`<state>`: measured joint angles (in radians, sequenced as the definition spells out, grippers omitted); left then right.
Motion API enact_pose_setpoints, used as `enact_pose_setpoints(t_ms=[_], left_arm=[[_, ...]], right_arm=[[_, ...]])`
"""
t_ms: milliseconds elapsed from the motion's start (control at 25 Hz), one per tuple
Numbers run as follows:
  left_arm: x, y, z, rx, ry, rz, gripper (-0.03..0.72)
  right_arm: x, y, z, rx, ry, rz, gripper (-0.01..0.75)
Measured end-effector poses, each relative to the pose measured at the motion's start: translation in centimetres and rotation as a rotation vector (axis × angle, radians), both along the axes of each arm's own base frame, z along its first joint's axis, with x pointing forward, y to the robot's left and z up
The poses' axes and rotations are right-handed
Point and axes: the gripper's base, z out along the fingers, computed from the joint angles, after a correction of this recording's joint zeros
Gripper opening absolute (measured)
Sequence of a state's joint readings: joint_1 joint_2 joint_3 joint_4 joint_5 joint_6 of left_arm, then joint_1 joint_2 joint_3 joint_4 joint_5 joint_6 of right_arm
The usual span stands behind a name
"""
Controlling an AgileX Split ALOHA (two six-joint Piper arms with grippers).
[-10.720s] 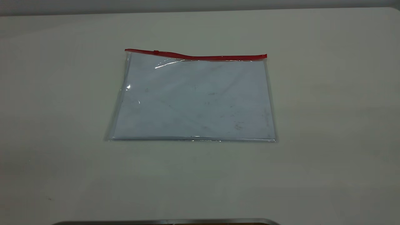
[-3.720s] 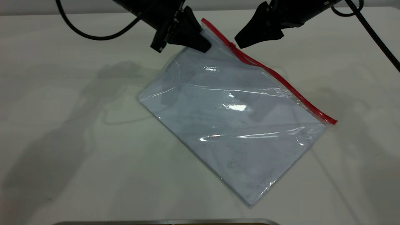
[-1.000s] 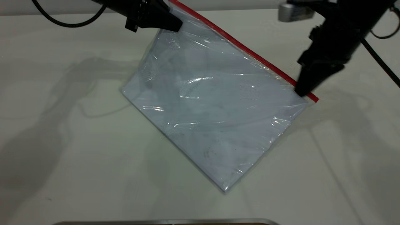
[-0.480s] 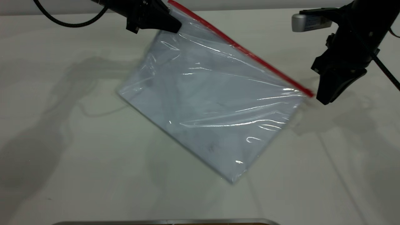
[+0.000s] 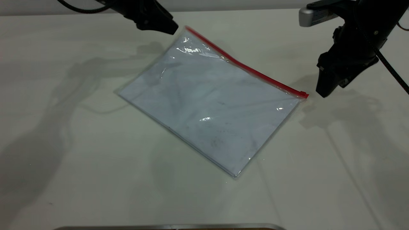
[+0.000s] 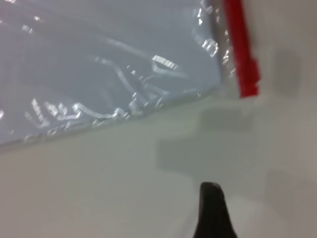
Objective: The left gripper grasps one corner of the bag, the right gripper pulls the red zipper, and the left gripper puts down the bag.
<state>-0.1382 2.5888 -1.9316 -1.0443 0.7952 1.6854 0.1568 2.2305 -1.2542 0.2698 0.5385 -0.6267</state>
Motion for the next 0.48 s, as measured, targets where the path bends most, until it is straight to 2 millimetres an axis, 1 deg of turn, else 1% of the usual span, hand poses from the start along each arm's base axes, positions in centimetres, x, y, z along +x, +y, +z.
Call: enact_pose_setpoints(t_ms=[120,200,280,320,360,440,480], left_arm=[[0.0,0.3,1.6,0.039,0.043,0.046,0.542],[0.0,0.6,3.4,0.059,0.080,0.104,0.545],[0.0,0.9,6.1,0.082,0.096,0.164,0.546],[-0.1,1.1,7.3,0.100,0.109,0.198,0.546],[-0.3,1.3,9.0,0.112,0.106,0.229,0.546],[-0.9,1.9,12.6,0.145,0.111,0.307,0.546],[-1.2,2.2,14.2,0.160,0.114,0.350,0.546]], right_arm=[[1.1,0.1,0.8,0.004,-0.047,0.002,0.565],[2.4,0.3,1.8,0.009,-0.095,0.005,0.565],[3.5,0.5,3.3,0.015,-0.147,0.008,0.565],[4.2,0.6,4.6,0.019,-0.184,0.011,0.565],[4.6,0.7,5.8,0.023,-0.214,0.014,0.565],[5.3,0.8,9.2,0.038,-0.290,0.019,0.565],[5.5,0.9,11.7,0.048,-0.338,0.023,0.566]])
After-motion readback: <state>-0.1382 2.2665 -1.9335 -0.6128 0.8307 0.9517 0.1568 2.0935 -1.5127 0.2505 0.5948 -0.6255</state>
